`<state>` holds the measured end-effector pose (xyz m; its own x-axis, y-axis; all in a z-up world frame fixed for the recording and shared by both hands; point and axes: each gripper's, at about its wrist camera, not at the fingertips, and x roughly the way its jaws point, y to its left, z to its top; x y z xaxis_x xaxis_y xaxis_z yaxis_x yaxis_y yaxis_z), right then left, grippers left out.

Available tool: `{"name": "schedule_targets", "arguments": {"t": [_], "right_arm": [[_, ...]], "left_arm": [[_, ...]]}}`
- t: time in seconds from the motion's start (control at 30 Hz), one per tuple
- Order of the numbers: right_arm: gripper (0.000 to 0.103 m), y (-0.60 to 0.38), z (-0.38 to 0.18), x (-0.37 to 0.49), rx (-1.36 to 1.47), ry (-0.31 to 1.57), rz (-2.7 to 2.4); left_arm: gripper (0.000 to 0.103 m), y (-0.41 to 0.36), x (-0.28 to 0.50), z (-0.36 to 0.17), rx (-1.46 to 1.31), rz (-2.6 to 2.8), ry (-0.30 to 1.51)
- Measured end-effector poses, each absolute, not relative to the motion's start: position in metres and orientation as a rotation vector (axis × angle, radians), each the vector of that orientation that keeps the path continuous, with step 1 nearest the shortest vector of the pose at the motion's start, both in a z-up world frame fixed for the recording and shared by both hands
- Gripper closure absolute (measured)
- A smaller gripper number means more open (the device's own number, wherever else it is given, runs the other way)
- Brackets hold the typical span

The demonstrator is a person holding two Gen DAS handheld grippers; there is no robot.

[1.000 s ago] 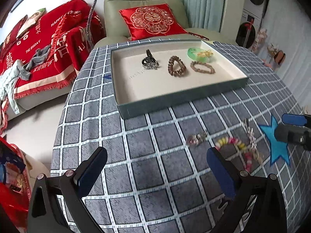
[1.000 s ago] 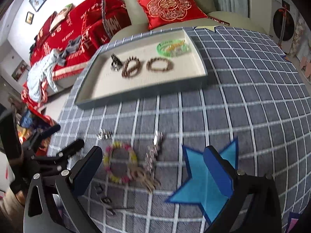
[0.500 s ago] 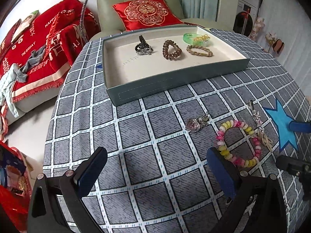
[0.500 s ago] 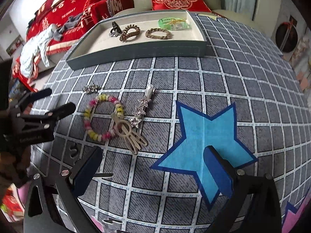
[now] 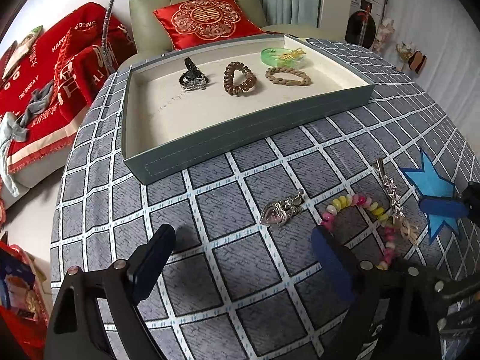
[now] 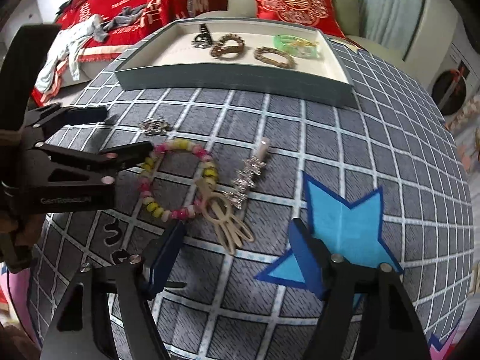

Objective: Organize jewelry
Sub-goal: 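Grasp the gold ring hair clip with the right tool while the left tool grasps the silver heart pendant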

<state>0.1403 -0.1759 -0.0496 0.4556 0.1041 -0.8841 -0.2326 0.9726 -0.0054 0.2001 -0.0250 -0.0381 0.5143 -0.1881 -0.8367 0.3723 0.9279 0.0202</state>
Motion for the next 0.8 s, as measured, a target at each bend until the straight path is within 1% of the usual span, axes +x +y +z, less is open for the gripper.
{"name": "schedule_targets", "arguments": {"t": [0.07, 0.1, 0.13, 0.17, 0.2, 0.23, 0.27, 0.33, 0.37, 0.4, 0.43, 0.47, 0.53, 0.6, 0.8], "right_arm": [[0.028, -0.173, -0.05, 0.141, -0.143, 1.073, 0.216], [0.029, -0.172, -0.05, 0.142, -0.143, 1.072, 0.217], [0.031, -0.172, -0.05, 0.142, -0.14, 1.071, 0.215], [0.038, -0.172, -0.049, 0.142, -0.137, 1.065, 0.213], [0.047, -0.171, -0.048, 0.143, -0.135, 1.063, 0.213], [0.049, -0.171, -0.048, 0.143, -0.132, 1.061, 0.211], [0.055, -0.171, -0.047, 0.143, -0.13, 1.06, 0.212], [0.058, -0.171, -0.047, 0.144, -0.13, 1.061, 0.217], [0.061, -0.17, -0.046, 0.144, -0.132, 1.06, 0.219], [0.068, -0.17, -0.046, 0.144, -0.132, 1.059, 0.22], [0.073, -0.169, -0.046, 0.144, -0.131, 1.058, 0.219], [0.081, -0.17, -0.046, 0.144, -0.127, 1.058, 0.216], [0.081, -0.171, -0.046, 0.144, -0.114, 1.059, 0.209], [0.081, -0.173, -0.046, 0.144, -0.1, 1.059, 0.204], [0.081, -0.185, -0.042, 0.142, -0.029, 1.064, 0.205]], "left_arm": [[0.003, -0.025, 0.202, -0.038, 0.199, -0.35, 0.974], [0.007, -0.026, 0.202, -0.037, 0.192, -0.359, 0.977], [0.008, -0.027, 0.202, -0.037, 0.191, -0.365, 0.979], [0.008, -0.028, 0.202, -0.036, 0.198, -0.365, 0.978], [0.012, -0.029, 0.202, -0.036, 0.203, -0.371, 0.975], [0.017, -0.031, 0.201, -0.035, 0.202, -0.389, 0.972], [0.018, -0.033, 0.201, -0.035, 0.211, -0.394, 0.973], [0.028, -0.037, 0.2, -0.033, 0.218, -0.414, 0.972], [0.03, -0.038, 0.199, -0.033, 0.225, -0.421, 0.971], [0.036, -0.04, 0.198, -0.033, 0.23, -0.43, 0.97], [0.042, -0.043, 0.197, -0.032, 0.237, -0.444, 0.969], [0.046, -0.044, 0.196, -0.031, 0.242, -0.454, 0.968], [0.063, -0.048, 0.193, -0.031, 0.256, -0.474, 0.963], [0.07, -0.049, 0.191, -0.03, 0.266, -0.482, 0.96], [0.07, -0.044, 0.187, -0.029, 0.241, -0.48, 0.956]]}}
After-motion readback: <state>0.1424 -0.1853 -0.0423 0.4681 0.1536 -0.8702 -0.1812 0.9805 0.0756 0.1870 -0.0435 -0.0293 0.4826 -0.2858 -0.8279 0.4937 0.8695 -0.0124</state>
